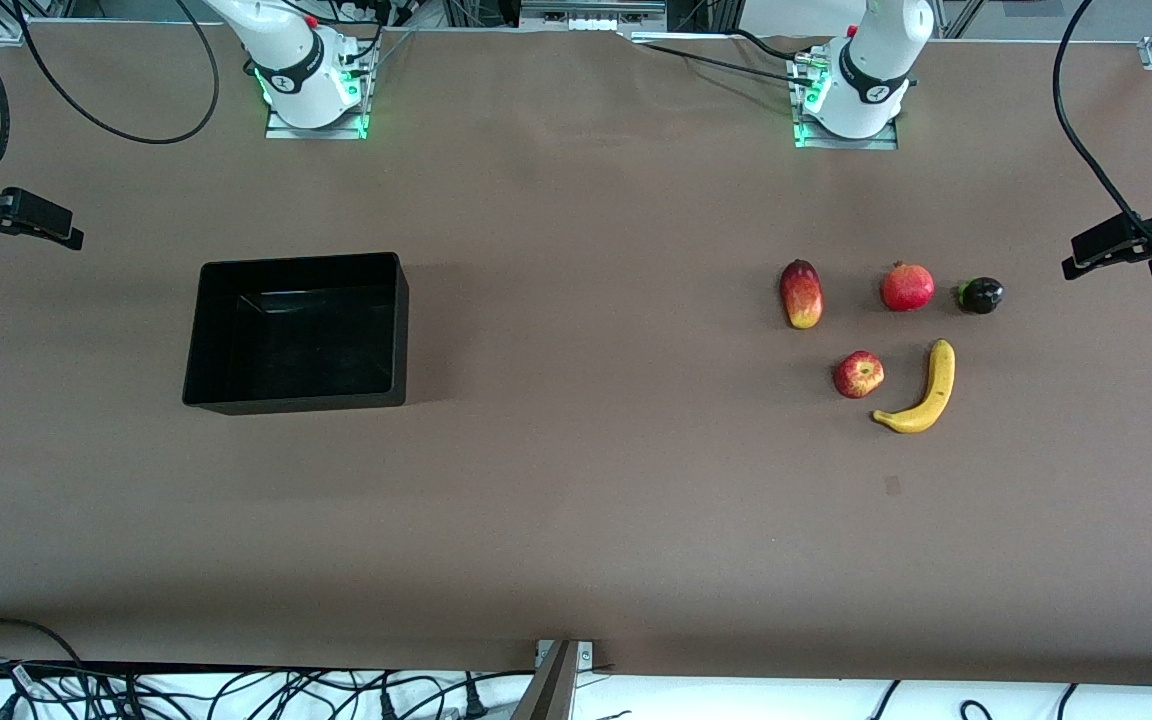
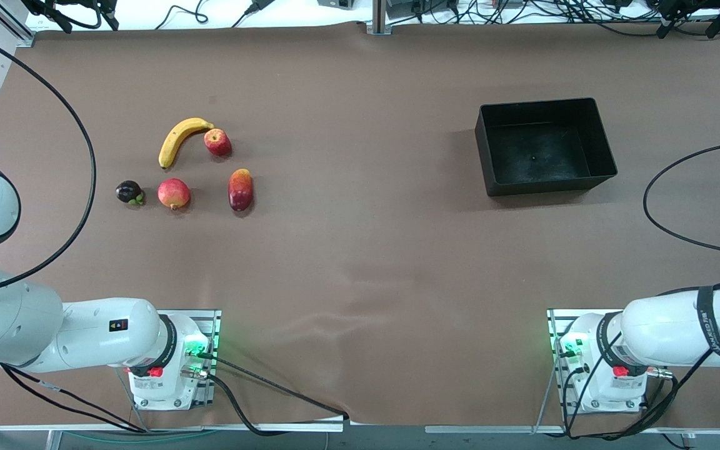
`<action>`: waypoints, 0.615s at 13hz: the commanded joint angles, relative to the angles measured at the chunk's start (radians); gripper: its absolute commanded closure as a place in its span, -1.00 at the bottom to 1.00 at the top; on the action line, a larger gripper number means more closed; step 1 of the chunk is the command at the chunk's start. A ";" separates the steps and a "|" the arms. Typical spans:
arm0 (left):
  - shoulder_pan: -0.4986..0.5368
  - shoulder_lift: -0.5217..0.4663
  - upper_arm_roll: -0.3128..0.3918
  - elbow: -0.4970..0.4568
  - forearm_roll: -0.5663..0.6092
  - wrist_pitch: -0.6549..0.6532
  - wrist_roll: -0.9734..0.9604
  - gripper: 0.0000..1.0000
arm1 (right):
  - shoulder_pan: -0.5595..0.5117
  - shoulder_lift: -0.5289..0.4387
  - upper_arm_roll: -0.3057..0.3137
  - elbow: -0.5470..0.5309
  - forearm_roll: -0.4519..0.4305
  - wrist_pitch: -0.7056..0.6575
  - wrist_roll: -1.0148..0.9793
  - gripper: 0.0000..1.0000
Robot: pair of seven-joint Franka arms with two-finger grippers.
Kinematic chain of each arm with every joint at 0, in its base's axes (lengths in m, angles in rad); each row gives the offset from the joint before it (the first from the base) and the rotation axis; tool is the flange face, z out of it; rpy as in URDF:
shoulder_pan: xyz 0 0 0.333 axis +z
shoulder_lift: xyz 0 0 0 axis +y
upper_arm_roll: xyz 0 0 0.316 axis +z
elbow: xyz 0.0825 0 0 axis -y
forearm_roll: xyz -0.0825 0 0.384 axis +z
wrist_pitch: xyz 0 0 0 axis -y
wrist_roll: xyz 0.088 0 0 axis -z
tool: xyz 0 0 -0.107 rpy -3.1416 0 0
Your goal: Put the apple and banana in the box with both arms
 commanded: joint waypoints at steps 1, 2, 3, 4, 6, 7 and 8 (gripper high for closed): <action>0.003 0.012 0.001 0.023 -0.009 -0.003 0.001 -1.00 | -0.008 0.004 0.005 0.015 0.005 0.012 0.020 -1.00; 0.004 0.012 0.001 0.023 -0.009 -0.003 0.001 -1.00 | -0.008 0.004 0.005 0.015 0.004 0.012 0.015 -1.00; 0.003 0.012 0.001 0.023 -0.009 -0.003 0.001 -1.00 | -0.008 0.004 0.005 0.015 0.004 0.010 0.011 -1.00; 0.003 0.012 0.001 0.023 -0.009 -0.003 0.001 -1.00 | -0.008 0.006 0.005 0.015 0.004 0.012 0.006 -1.00; 0.003 0.012 0.001 0.023 -0.009 -0.003 0.001 -1.00 | -0.008 0.006 0.005 0.015 0.004 0.006 0.009 -1.00; 0.003 0.012 0.001 0.023 -0.009 -0.003 0.001 -1.00 | -0.011 0.012 0.004 0.005 -0.009 0.001 0.009 -1.00; 0.003 0.012 0.001 0.023 -0.009 -0.003 0.001 -1.00 | -0.008 0.045 0.004 -0.001 -0.062 -0.006 0.008 -1.00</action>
